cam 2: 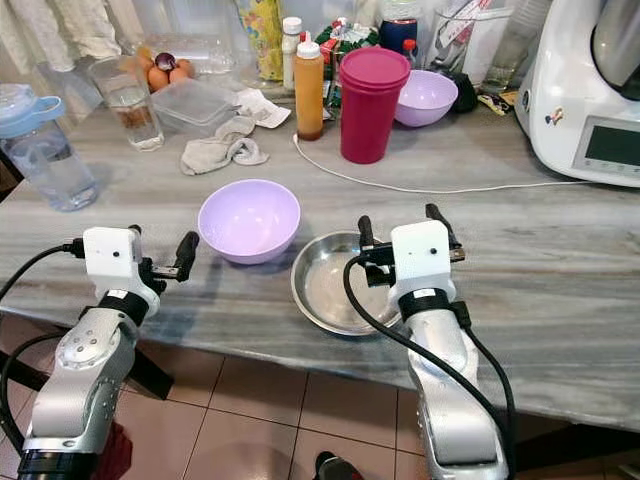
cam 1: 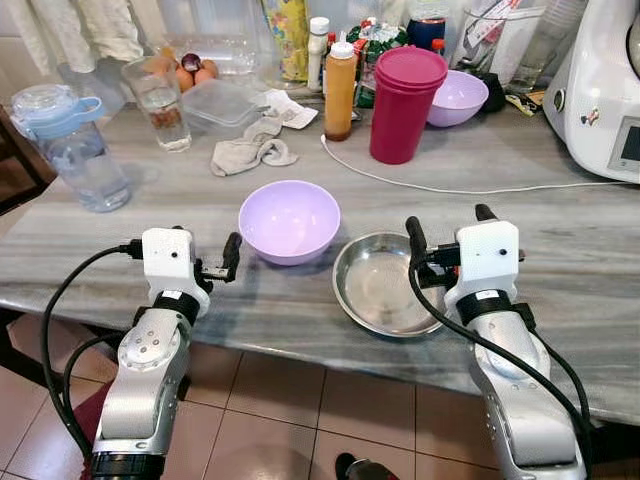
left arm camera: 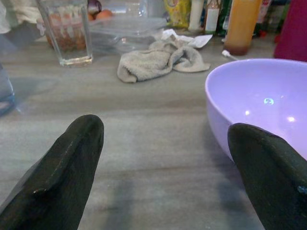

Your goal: Setting the table

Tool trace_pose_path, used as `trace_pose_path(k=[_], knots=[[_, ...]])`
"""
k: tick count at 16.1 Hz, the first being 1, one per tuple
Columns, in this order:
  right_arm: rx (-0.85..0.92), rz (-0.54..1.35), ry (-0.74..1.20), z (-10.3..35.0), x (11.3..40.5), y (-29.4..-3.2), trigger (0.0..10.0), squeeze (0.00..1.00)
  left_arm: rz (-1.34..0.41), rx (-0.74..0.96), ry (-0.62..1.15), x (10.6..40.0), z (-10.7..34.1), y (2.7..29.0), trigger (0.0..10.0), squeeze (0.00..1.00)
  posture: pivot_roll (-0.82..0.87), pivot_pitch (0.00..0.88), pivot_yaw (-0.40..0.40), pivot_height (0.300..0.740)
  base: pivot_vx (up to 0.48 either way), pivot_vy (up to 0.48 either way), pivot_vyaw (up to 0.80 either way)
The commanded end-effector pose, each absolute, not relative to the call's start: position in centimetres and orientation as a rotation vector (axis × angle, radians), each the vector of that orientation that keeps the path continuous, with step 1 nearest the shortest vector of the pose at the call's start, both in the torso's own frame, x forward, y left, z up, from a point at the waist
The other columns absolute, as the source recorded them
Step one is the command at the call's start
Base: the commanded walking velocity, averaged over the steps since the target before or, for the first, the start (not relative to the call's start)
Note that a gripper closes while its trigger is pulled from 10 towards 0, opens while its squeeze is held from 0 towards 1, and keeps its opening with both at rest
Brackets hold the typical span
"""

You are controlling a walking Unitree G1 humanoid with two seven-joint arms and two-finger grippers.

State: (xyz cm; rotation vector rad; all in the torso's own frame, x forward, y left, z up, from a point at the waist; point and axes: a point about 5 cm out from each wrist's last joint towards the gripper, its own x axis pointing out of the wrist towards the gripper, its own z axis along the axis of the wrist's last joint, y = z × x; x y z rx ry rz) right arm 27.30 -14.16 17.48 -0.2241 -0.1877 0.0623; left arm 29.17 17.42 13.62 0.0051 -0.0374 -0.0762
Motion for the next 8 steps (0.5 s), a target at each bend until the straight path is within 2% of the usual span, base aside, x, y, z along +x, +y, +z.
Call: trace_pose_path(k=[1, 3, 8], knots=[[-0.216, 0.052, -0.204, 17.75, 27.38, -14.22, 10.0, 0.00, -0.053, 0.015, -0.020, 29.30, 13.45, 17.69, 10.0, 0.00, -0.20, 0.105, 0.025, 0.740, 0.000, 0.000, 0.00], [-0.217, 0.052, -0.206, 17.76, 27.36, -14.21, 10.0, 0.00, -0.051, 0.028, -0.020, 29.44, 13.54, 17.66, 10.0, 0.00, -0.21, 0.109, 0.026, 0.740, 0.000, 0.000, 0.00], [-0.219, 0.051, -0.208, 17.68, 27.48, -14.19, 10.0, 0.00, -0.057, 0.034, -0.011, 29.52, 13.48, 17.56, 10.0, 0.00, -0.21, 0.107, 0.026, 0.740, -0.271, 0.000, 0.00]])
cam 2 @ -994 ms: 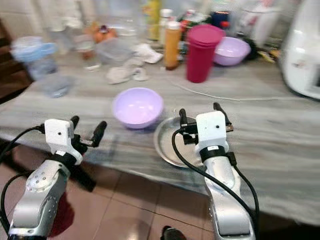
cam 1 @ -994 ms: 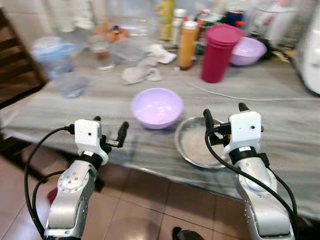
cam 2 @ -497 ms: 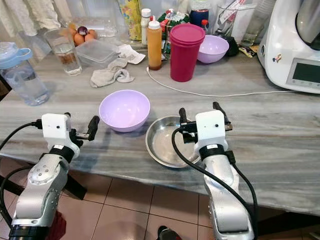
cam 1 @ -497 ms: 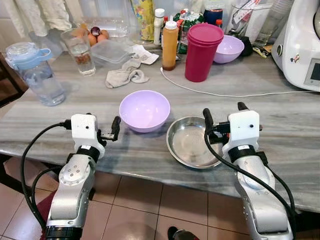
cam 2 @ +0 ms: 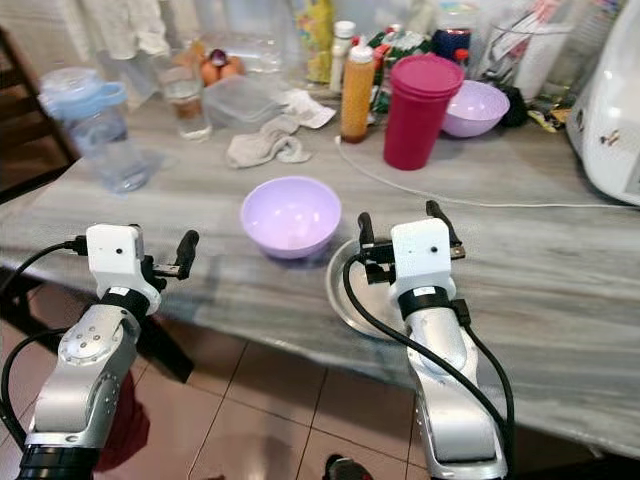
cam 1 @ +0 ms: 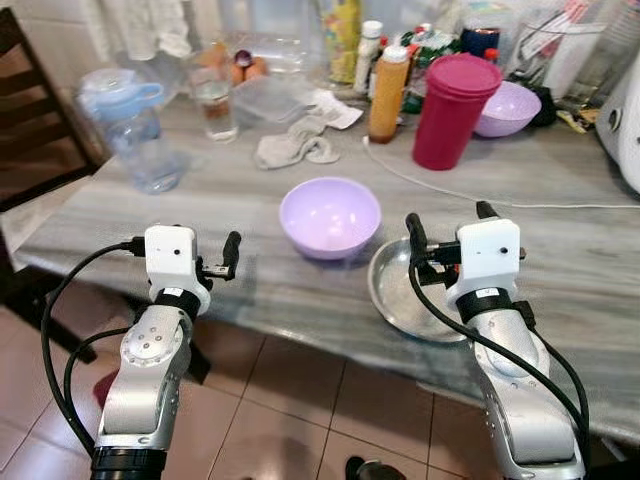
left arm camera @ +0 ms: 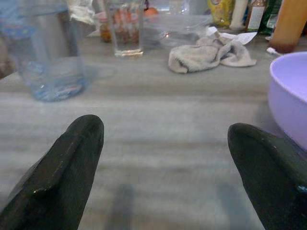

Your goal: Setting the table

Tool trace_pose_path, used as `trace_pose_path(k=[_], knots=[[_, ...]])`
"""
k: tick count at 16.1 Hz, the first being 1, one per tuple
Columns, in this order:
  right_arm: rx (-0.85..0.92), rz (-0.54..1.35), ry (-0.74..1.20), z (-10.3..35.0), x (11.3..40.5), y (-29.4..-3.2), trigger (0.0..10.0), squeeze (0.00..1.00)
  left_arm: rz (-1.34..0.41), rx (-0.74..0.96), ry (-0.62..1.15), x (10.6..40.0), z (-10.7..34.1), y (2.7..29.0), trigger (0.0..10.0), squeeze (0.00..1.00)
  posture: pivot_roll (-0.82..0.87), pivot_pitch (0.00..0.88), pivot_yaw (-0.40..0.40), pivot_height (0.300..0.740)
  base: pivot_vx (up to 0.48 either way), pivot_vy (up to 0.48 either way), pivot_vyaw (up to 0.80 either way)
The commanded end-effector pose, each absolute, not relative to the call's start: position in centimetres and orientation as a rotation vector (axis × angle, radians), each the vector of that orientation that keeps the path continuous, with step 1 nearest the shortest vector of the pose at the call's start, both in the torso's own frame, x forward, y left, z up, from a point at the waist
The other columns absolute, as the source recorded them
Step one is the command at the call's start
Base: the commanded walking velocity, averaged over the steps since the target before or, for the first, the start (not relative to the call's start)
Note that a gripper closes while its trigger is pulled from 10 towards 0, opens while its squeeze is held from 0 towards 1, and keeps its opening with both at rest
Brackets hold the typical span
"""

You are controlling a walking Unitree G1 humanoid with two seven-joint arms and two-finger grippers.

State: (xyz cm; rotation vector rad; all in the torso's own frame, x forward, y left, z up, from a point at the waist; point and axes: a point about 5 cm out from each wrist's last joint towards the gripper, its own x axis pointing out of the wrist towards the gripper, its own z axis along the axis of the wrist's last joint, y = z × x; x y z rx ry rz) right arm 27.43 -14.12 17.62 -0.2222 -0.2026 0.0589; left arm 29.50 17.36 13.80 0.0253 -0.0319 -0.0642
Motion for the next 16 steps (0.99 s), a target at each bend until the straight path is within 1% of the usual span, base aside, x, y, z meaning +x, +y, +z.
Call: trace_pose_path(k=[1, 6, 9, 11, 13, 15, 16], knots=[[-0.218, 0.051, -0.211, 17.7, 27.6, -14.2, 10.0, 0.00, -0.058, 0.036, -0.011, 29.6, 13.5, 17.5, 10.0, 0.00, -0.20, 0.102, 0.024, 0.740, -0.304, 0.000, 0.00], [-0.222, 0.037, -0.230, 18.0, 27.8, -14.2, 10.0, 0.00, -0.069, 0.039, -0.020, 29.7, 13.9, 17.4, 10.0, 0.00, -0.20, 0.100, 0.024, 0.740, -0.310, 0.000, 0.00], [-0.158, -0.009, -0.181, 17.6, 28.1, -14.7, 10.0, 0.00, -0.080, 0.041, -0.018, 29.7, 13.9, 17.2, 10.0, 0.00, -0.20, 0.101, 0.027, 0.740, -0.333, 0.000, 0.00], [-0.147, -0.038, -0.156, 17.3, 28.2, -15.0, 10.0, 0.00, -0.090, 0.043, -0.014, 29.6, 13.9, 17.0, 10.0, 0.00, -0.20, 0.105, 0.031, 0.740, -0.336, 0.000, 0.00], [-0.177, -0.074, -0.129, 16.9, 28.5, -15.3, 10.0, 0.00, -0.096, 0.044, -0.010, 29.6, 13.8, 16.9, 10.0, 0.00, -0.20, 0.108, 0.034, 0.740, -0.339, 0.000, 0.00], [-0.151, -0.048, -0.130, 16.6, 28.5, -15.2, 10.0, 0.00, -0.103, 0.043, -0.008, 29.6, 13.8, 16.9, 10.0, 0.00, -0.20, 0.109, 0.035, 0.740, -0.334, 0.000, 0.00], [-0.162, -0.066, -0.122, 16.5, 28.5, -15.3, 10.0, 0.00, -0.108, 0.046, -0.006, 29.6, 13.8, 16.8, 10.0, 0.00, -0.20, 0.111, 0.036, 0.740, -0.337, 0.000, 0.00]])
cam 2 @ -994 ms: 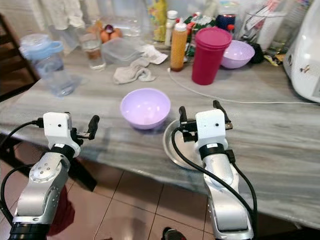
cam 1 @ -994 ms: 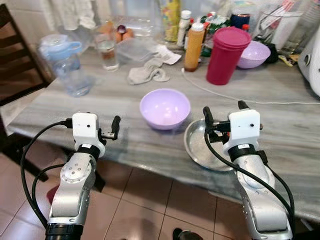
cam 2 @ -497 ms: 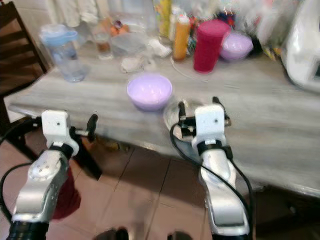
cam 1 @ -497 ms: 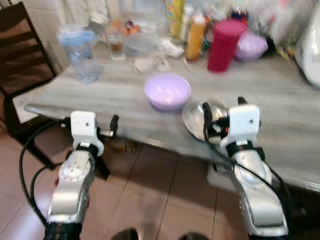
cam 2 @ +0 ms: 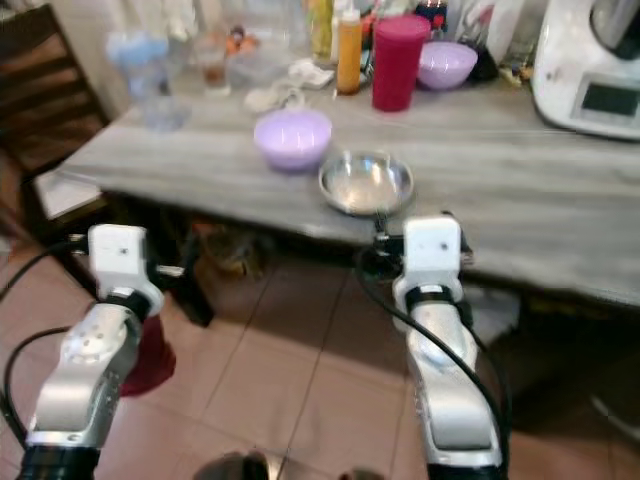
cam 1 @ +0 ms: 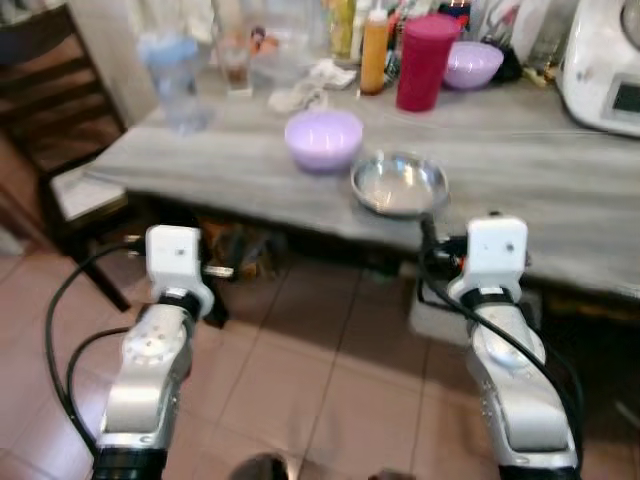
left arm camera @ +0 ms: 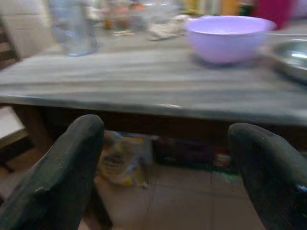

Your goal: Setting the table

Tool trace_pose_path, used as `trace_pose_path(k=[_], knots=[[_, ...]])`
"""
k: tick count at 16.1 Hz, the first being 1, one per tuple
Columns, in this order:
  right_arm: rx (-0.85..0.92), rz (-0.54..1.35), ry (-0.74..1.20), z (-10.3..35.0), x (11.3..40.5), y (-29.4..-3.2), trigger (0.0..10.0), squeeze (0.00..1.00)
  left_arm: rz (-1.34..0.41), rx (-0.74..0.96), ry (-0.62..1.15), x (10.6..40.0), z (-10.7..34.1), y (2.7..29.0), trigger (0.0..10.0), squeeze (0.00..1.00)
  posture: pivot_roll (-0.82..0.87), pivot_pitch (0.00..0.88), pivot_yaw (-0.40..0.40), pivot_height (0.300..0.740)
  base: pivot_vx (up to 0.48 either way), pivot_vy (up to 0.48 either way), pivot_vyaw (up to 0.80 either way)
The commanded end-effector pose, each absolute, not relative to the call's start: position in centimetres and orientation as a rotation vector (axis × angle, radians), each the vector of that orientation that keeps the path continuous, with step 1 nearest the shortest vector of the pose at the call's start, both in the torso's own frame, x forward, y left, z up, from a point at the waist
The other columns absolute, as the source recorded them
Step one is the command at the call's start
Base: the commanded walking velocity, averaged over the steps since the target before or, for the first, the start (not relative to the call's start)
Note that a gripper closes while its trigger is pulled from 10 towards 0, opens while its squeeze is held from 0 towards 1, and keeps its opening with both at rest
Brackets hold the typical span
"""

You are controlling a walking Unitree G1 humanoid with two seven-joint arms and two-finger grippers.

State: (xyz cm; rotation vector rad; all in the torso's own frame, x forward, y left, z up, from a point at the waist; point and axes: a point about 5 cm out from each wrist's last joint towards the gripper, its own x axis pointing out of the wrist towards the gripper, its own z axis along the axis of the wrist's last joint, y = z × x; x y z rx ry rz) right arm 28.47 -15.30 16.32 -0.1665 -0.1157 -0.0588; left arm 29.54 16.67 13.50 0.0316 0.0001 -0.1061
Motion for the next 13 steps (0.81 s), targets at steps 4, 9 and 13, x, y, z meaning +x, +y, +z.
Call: trace_pose_path(k=[4, 9, 13], knots=[[-0.097, -0.009, -0.061, 15.71, 28.27, -14.79, 10.0, 0.00, -0.117, 0.049, 0.000, 29.54, 13.63, 16.64, 10.0, 0.00, -0.20, 0.112, 0.039, 0.740, -0.337, 0.000, 0.00], [-0.072, 0.020, -0.079, 16.03, 28.25, -14.53, 10.0, 0.00, -0.133, 0.050, 0.004, 29.25, 13.37, 16.24, 10.0, 0.00, -0.20, 0.113, 0.036, 0.740, -0.338, 0.000, 0.00], [-0.079, 0.022, -0.096, 16.31, 28.28, -14.44, 10.0, 0.00, -0.149, 0.028, -0.014, 29.10, 13.15, 16.06, 10.0, 0.00, -0.20, 0.113, 0.036, 0.740, 0.000, 0.000, 0.00]])
